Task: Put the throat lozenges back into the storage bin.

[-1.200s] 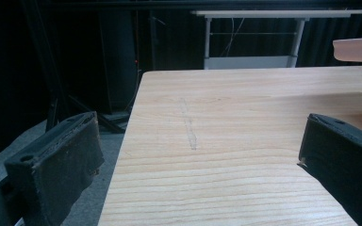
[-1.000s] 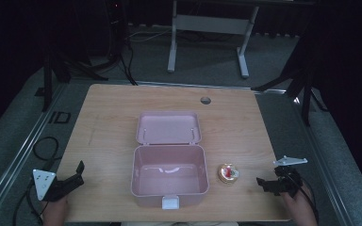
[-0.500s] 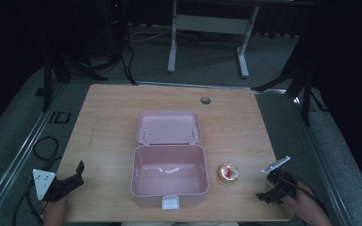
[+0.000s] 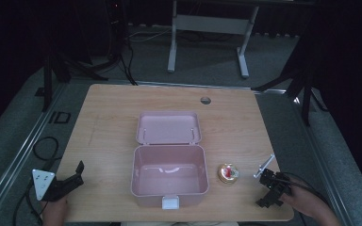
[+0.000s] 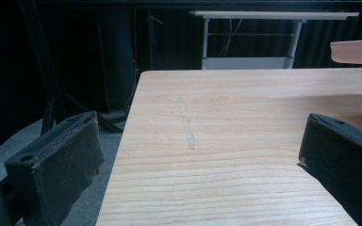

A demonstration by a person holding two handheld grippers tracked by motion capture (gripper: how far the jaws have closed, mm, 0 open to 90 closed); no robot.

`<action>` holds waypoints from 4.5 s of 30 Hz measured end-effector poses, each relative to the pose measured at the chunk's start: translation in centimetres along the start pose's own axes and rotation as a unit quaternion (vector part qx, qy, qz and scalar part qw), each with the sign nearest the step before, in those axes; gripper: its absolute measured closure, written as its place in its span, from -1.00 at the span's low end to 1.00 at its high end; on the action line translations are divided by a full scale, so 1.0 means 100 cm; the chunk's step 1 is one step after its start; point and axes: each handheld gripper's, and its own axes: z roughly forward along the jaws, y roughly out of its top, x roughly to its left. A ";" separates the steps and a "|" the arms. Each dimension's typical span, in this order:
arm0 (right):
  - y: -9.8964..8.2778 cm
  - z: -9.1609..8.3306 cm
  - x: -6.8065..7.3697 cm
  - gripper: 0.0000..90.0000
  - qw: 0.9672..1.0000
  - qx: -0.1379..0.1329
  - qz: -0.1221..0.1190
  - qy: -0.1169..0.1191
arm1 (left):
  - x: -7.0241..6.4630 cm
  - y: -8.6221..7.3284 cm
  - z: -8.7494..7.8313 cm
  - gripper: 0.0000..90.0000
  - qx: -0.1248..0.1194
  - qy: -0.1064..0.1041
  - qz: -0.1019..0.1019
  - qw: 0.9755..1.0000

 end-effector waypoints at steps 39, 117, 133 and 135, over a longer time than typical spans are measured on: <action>0.106 0.002 0.011 -0.67 0.983 0.074 -0.167 -0.021 | 0.001 0.000 -0.001 -0.99 -0.003 -0.009 -0.003 1.000; 0.154 -0.127 0.105 -0.56 0.958 0.048 -0.281 -0.014 | 0.003 0.000 -0.001 -0.99 -0.006 -0.010 -0.010 1.000; 0.200 -0.128 0.142 -0.56 0.944 0.027 -0.328 0.000 | 0.003 0.000 -0.001 -0.99 -0.004 -0.013 -0.011 1.000; 0.205 -0.127 0.146 -0.56 0.942 0.024 -0.333 0.002 | 0.003 0.000 -0.001 -0.99 -0.005 -0.013 -0.011 1.000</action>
